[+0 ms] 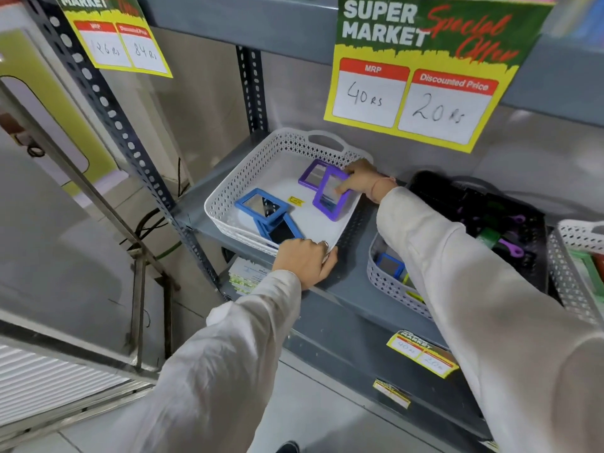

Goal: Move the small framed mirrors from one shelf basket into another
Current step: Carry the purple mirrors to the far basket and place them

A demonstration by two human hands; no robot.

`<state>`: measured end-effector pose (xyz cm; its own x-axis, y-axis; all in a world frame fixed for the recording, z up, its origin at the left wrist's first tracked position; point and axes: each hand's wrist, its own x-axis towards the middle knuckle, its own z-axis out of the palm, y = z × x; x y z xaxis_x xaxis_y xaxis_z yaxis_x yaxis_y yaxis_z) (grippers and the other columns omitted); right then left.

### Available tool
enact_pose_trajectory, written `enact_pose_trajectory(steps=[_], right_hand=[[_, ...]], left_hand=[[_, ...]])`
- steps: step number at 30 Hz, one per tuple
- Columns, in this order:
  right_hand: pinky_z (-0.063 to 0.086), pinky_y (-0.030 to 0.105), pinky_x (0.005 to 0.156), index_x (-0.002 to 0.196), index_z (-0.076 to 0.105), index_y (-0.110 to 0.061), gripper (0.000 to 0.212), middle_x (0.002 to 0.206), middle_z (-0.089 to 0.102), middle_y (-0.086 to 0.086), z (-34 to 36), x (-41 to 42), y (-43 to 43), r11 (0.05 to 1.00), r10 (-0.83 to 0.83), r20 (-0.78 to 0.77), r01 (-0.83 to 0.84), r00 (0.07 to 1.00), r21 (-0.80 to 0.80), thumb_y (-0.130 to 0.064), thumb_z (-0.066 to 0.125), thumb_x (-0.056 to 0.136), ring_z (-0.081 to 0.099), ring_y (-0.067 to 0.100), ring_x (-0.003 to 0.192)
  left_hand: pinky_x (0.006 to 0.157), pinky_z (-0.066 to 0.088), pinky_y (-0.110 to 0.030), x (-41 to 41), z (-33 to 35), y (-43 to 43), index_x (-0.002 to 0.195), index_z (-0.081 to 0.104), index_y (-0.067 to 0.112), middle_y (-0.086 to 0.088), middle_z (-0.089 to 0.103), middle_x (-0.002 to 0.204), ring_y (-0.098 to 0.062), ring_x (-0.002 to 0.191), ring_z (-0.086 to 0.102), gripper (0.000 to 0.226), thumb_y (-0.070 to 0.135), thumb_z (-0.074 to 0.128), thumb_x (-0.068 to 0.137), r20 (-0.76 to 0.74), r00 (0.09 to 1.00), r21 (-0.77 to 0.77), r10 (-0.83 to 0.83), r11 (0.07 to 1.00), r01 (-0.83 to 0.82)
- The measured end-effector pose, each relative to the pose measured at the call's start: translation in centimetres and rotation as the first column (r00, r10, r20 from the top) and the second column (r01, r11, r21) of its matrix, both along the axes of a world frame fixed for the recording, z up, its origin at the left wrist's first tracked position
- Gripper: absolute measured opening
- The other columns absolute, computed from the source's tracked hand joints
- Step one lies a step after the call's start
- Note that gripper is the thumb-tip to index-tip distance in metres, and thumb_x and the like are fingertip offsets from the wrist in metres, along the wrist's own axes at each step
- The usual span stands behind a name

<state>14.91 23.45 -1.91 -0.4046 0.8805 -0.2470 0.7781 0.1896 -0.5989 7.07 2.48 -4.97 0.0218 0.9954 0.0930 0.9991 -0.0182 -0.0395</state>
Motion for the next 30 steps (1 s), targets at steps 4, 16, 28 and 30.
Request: enact_pose_trajectory(steps=[4,16,28,30], right_hand=[[0.048,0.031,0.070,0.067,0.063,-0.010,0.018,0.079,0.059,0.011,0.2,2.2,-1.4,0.969,-0.231,-0.434,0.168,0.871,-0.179,0.005,0.071,0.072,0.055,0.018,0.068],[0.056,0.021,0.059,0.079,0.058,-0.020,0.017,0.069,0.068,-0.007,3.0,12.6,-6.1,0.864,-0.504,-0.736,0.240,0.452,-0.443,-0.008,0.059,0.090,0.064,0.004,0.062],[0.057,0.013,0.054,0.076,0.058,-0.005,0.016,0.049,0.070,-0.007,5.5,25.6,-11.3,0.791,-0.554,-0.806,0.433,0.207,-0.432,0.005,0.058,0.088,0.068,-0.001,0.049],[0.056,0.011,0.052,0.075,0.058,-0.005,0.018,0.047,0.069,-0.007,5.8,28.5,-12.5,0.756,-0.570,-0.802,0.495,0.178,-0.428,0.006,0.056,0.089,0.067,-0.002,0.047]], left_hand=[[0.057,0.038,-0.029,0.1,0.3,-0.2,0.073,0.051,0.011,-0.008,0.050,0.061,-0.028,0.056,0.049,0.048,0.043,0.026,0.098,-0.018,1.000,-0.020,0.012,1.000,-0.012],[0.074,0.050,-0.040,1.9,0.0,0.2,0.127,0.046,0.013,-0.013,0.065,0.112,-0.033,0.099,0.063,0.057,0.052,0.022,0.092,0.282,0.958,0.156,0.055,0.982,-0.102],[0.091,0.042,-0.040,13.5,4.0,1.3,0.119,0.053,0.002,-0.018,0.055,0.123,-0.035,0.113,0.053,0.043,0.035,0.036,0.096,0.493,0.867,0.136,-0.071,0.991,0.004],[0.092,0.042,-0.039,16.8,4.2,1.2,0.121,0.052,0.003,-0.016,0.054,0.126,-0.034,0.114,0.052,0.040,0.033,0.040,0.097,0.502,0.857,0.106,-0.114,0.992,0.070]])
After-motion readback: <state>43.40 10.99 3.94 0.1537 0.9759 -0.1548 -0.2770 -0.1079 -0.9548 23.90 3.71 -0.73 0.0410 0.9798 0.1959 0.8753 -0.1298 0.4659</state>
